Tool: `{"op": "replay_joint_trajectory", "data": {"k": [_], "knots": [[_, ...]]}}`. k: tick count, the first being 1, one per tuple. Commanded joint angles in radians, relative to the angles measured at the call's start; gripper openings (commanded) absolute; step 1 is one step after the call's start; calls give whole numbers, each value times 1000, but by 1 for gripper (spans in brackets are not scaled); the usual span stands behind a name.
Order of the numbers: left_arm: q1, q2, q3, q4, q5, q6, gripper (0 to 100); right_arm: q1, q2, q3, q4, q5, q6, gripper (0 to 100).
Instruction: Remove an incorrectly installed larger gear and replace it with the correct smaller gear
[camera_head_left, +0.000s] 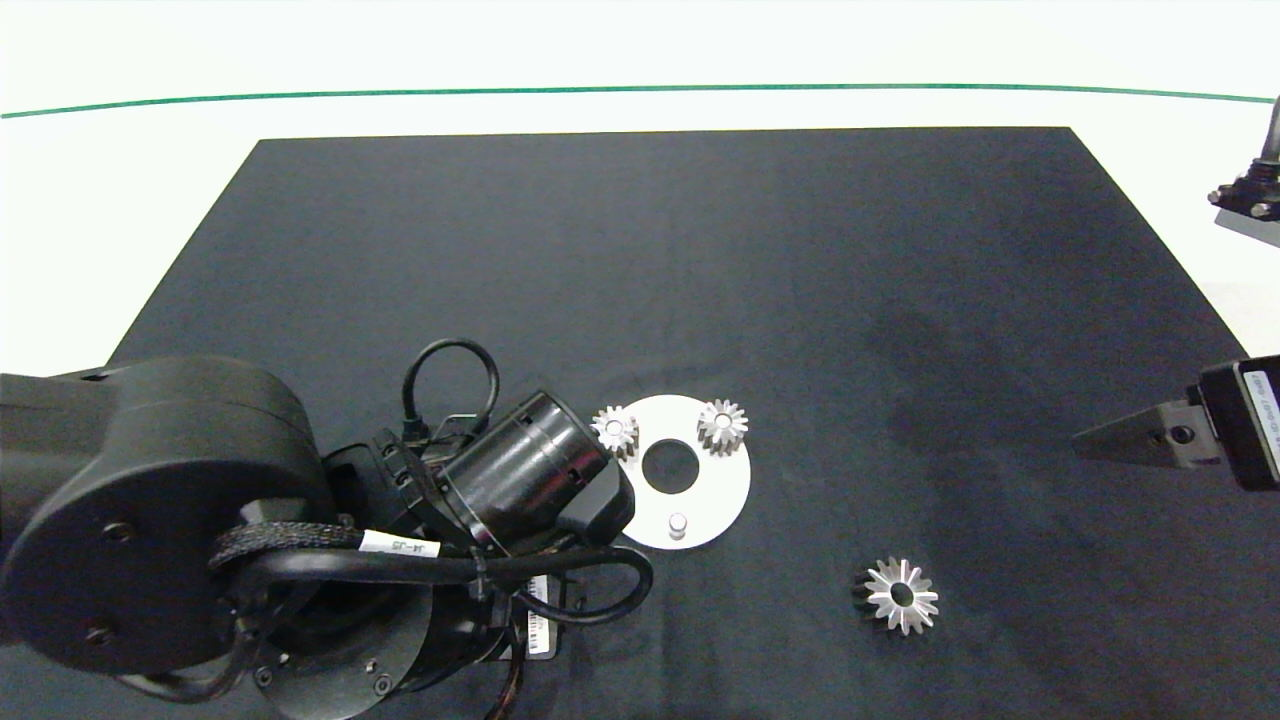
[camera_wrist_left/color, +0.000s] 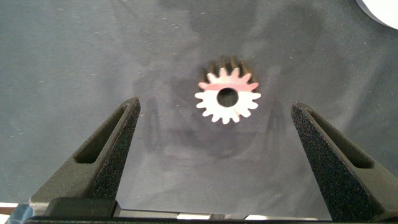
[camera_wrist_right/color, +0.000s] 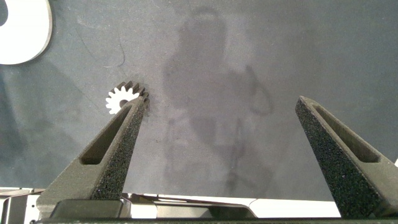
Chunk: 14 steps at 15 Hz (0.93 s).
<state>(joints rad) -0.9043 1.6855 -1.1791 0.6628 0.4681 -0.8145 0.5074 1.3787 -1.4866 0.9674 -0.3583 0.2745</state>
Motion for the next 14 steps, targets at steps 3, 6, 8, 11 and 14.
{"op": "replay_joint_trajectory", "data": {"k": [3, 6, 8, 11, 14], "knots": [[2, 20, 10, -57, -2, -11, 100, 0, 2, 2, 5, -2, 0, 100], [2, 40, 24, -65, 0, -11, 98, 0, 0, 6, 4, -2, 0, 100], [2, 46, 26, -66, 0, -11, 93, 0, 0, 8, 4, -2, -1, 100], [2, 45, 33, -78, 0, -11, 87, 0, 0, 8, 4, -2, -1, 100], [2, 45, 35, -78, 0, -11, 81, 0, -1, 9, 4, -2, -1, 100]]}}
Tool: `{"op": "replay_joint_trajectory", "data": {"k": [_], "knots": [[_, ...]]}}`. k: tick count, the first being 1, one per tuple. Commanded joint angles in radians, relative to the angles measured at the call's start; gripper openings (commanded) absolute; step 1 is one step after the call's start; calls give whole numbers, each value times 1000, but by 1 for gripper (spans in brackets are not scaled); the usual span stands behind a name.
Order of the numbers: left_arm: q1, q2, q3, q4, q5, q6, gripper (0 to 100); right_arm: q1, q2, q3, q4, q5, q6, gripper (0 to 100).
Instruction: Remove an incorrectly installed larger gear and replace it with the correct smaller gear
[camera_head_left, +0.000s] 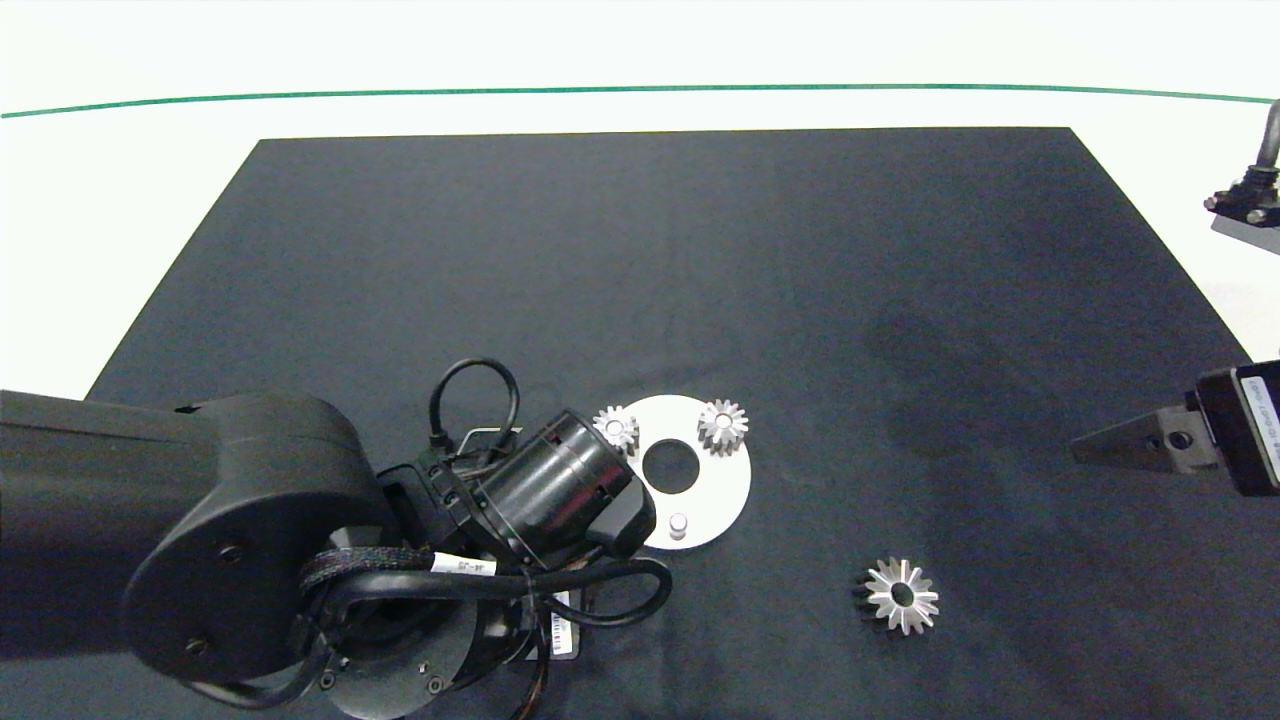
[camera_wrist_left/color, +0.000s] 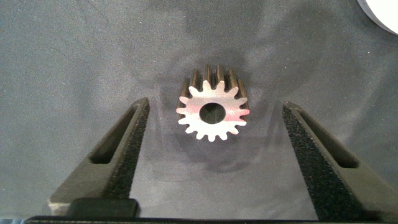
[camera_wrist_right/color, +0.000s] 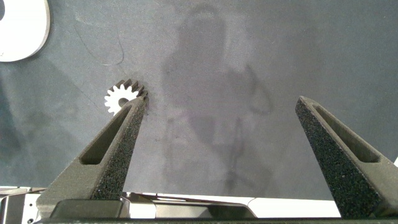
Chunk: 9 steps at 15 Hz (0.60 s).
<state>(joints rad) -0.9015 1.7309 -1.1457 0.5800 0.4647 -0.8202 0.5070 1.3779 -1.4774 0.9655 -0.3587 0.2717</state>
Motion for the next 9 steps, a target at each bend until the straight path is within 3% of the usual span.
{"op": "replay_joint_trajectory", "data": {"k": [1, 9], "knots": [[0, -1, 0, 4, 3, -5, 78, 1, 1, 0, 5, -2, 1, 100], [1, -1, -2, 3, 2, -5, 63, 2, 1, 8, 4, -3, 0, 100]]}}
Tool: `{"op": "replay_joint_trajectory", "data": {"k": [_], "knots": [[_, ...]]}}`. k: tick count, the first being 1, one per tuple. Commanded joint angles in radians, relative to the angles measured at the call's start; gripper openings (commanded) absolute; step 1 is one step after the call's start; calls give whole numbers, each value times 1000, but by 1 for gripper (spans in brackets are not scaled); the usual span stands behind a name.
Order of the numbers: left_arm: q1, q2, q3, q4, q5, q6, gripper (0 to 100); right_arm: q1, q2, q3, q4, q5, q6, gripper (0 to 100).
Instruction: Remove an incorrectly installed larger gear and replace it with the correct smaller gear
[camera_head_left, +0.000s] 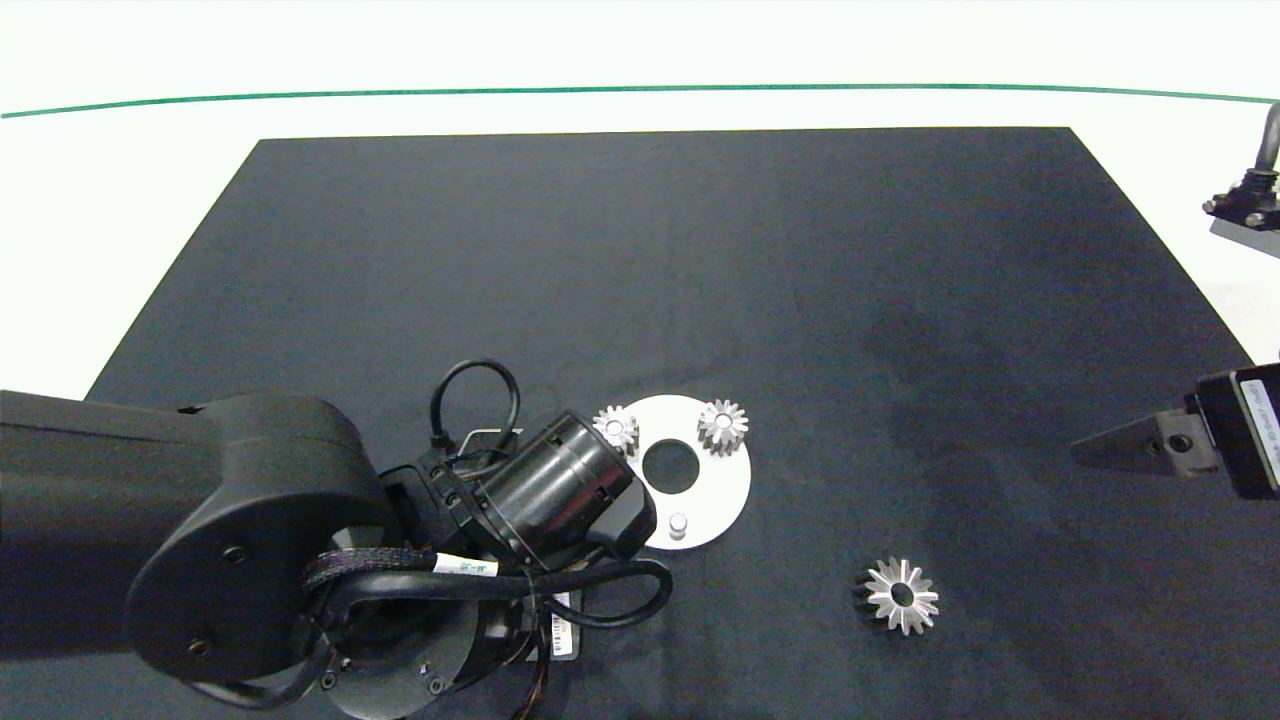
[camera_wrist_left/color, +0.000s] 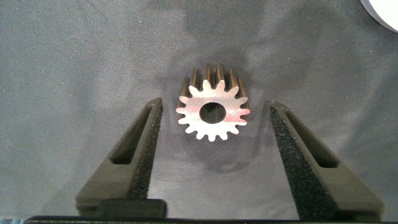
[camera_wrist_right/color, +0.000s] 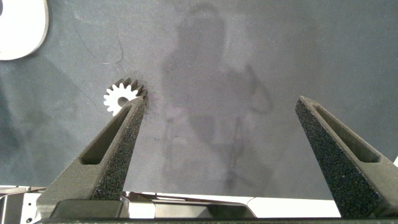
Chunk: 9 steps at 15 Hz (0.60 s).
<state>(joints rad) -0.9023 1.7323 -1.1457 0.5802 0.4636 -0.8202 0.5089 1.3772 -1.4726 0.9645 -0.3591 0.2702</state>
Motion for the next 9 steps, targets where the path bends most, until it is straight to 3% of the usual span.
{"op": "replay_joint_trajectory", "data": {"k": [1, 5, 9], "knots": [[2, 0, -2, 3, 3, -5, 60, 0, 2, 3, 5, -1, 1, 100], [2, 0, -3, 3, 3, -7, 53, 0, 5, 3, 5, -3, 1, 100], [2, 9, -5, 3, 3, -16, 52, 0, 2, 3, 5, -3, 1, 100]]}}
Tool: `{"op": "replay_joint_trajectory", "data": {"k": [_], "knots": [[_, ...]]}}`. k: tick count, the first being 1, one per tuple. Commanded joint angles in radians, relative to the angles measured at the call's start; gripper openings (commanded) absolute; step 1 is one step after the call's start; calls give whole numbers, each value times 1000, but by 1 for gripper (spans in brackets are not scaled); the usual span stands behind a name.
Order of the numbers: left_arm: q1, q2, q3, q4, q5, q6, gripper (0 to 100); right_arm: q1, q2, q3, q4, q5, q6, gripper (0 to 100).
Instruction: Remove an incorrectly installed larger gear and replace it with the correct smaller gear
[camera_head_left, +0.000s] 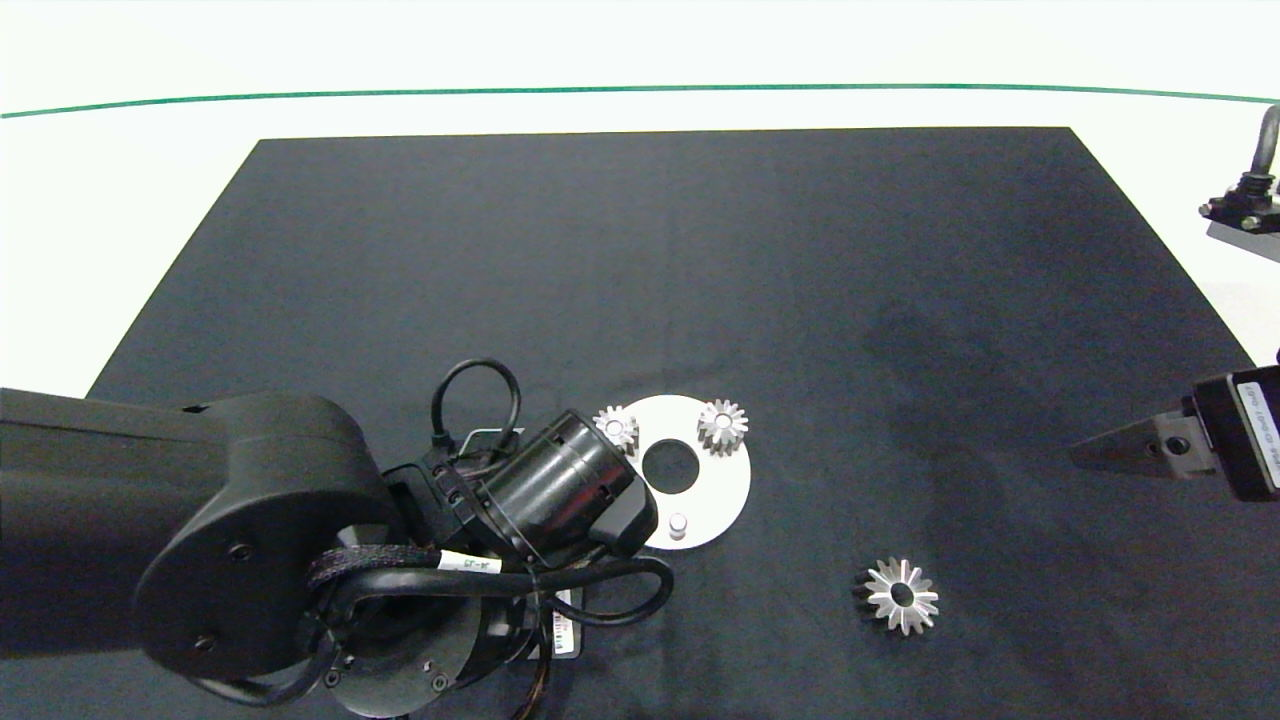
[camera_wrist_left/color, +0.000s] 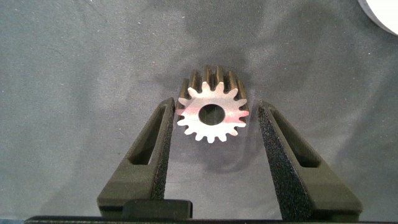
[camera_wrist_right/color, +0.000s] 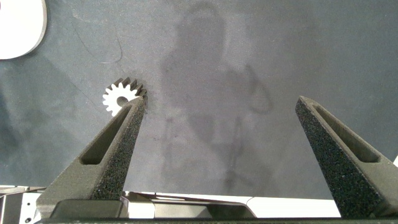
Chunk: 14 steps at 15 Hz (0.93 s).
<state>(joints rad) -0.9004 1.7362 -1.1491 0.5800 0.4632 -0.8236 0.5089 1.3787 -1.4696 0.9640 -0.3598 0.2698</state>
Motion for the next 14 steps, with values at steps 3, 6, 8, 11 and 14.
{"op": "replay_joint_trajectory", "data": {"k": [3, 6, 8, 11, 14], "knots": [[-2, 5, 3, 4, 3, -15, 51, 0, 3, 2, 5, -2, 2, 100], [-3, 5, 3, 4, 3, -15, 45, 0, 3, 5, 5, -2, 2, 100], [-5, 5, 3, 6, 5, -15, 41, 0, 5, 8, 5, -2, 0, 100], [-6, 3, 5, 6, 5, -15, 35, 0, 3, 6, 5, -2, 0, 100], [-8, 2, 8, 4, 5, -15, 29, 0, 3, 6, 4, -4, 0, 100]]}}
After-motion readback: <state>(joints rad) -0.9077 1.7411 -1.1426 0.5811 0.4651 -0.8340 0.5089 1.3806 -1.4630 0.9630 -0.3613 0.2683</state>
